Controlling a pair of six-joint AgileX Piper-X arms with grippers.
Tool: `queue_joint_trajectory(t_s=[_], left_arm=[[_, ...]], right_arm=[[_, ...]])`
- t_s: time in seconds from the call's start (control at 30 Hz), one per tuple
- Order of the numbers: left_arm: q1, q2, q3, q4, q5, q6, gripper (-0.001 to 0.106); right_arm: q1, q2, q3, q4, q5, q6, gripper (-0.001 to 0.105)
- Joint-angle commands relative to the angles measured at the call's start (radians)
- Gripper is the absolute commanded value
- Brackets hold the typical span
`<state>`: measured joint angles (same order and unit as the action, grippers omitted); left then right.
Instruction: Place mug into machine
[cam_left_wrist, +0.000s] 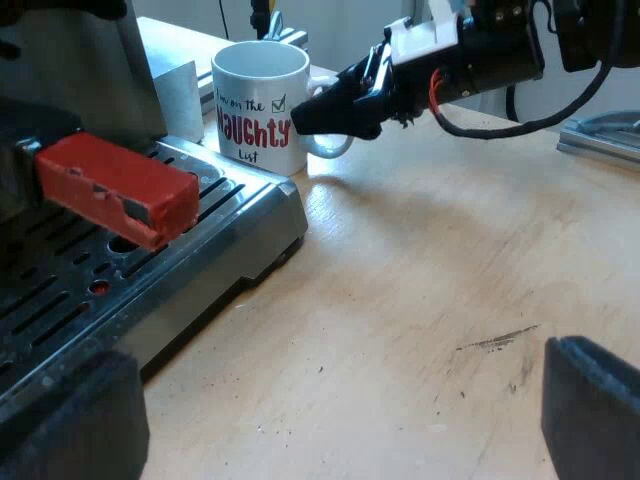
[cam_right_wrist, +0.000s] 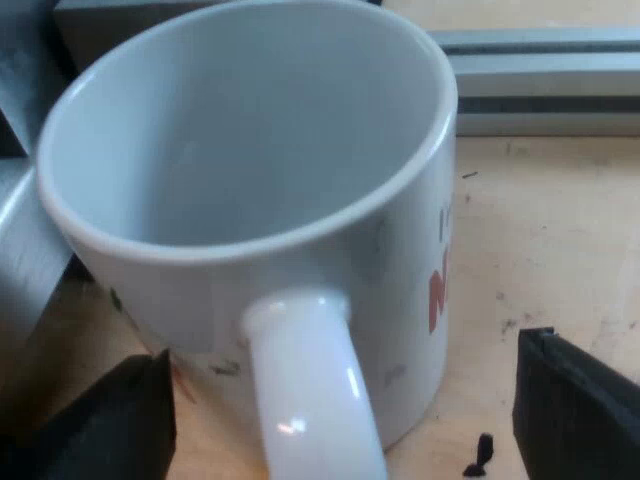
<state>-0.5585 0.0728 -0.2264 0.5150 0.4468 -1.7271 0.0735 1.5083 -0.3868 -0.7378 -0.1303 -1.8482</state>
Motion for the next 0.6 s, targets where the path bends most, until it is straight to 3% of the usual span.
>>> queue_joint_trajectory(t_s=[0.03, 0.07, 0.13, 0.23, 0.53, 0.6], left_arm=[[-0.003, 0.0, 0.0, -0.014, 0.009, -0.002, 0.081], [-0.003, 0.0, 0.0, -0.014, 0.009, -0.002, 0.081], [-0.003, 0.0, 0.0, -0.014, 0.009, -0.002, 0.081], [-0.003, 0.0, 0.0, -0.014, 0.009, -0.002, 0.081], [-0.003, 0.0, 0.0, -0.028, 0.005, -0.002, 0.081], [-0.003, 0.0, 0.0, -0.034, -0.002, 0.005, 0.081]], right_arm=[[0.001, 0.016, -0.003, 0.003, -0.018, -0.01, 0.063], [0.001, 0.019, -0.003, 0.003, -0.024, -0.01, 0.057], [0.001, 0.019, -0.003, 0.002, -0.036, -0.01, 0.031], [0.001, 0.003, -0.003, 0.017, -0.079, -0.001, 0.0], [0.001, -0.197, 0.002, 0.199, -0.037, -0.031, 0.0], [0.001, -0.319, 0.002, 0.34, -0.029, -0.08, 0.0]])
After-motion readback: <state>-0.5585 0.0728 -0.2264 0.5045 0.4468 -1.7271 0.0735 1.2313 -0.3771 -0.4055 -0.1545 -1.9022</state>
